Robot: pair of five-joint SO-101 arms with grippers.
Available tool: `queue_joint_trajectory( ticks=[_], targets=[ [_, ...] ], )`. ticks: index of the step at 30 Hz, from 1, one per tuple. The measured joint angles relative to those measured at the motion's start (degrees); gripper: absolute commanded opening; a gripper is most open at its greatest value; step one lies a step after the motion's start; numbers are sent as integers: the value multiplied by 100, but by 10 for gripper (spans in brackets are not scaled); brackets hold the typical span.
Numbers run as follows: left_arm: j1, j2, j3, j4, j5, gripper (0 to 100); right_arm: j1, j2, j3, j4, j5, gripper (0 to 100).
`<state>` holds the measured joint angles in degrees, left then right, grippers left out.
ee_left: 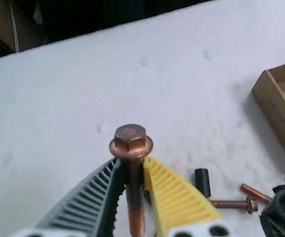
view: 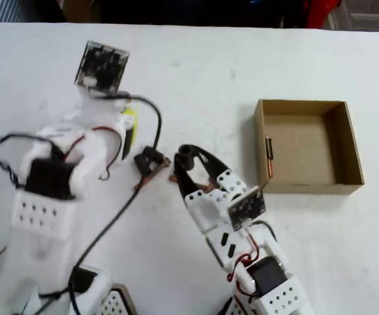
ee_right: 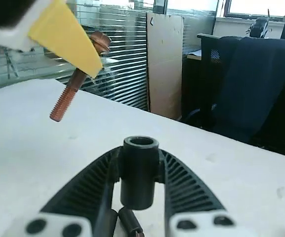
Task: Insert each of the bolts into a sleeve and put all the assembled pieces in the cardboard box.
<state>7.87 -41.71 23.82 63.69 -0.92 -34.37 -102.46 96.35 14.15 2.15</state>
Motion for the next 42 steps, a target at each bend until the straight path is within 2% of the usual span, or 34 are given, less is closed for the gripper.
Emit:
queue_joint_trajectory(
  ticks=[6,13,26,36,42],
  targets=[
    [26,-879,1055,-1160,0,22,-9,0,0,0,-281,17],
    [1134,-1864,1934,-2031,774,22,0,0,0,0,-299,17],
    [2198,-2831,2629,-2769,721,22,0,0,0,53,-299,17],
    [2286,-2831,3288,-3684,721,22,0,0,0,53,70,17],
    [2286,-2831,3376,-3807,721,22,0,0,0,53,97,17]
  ],
)
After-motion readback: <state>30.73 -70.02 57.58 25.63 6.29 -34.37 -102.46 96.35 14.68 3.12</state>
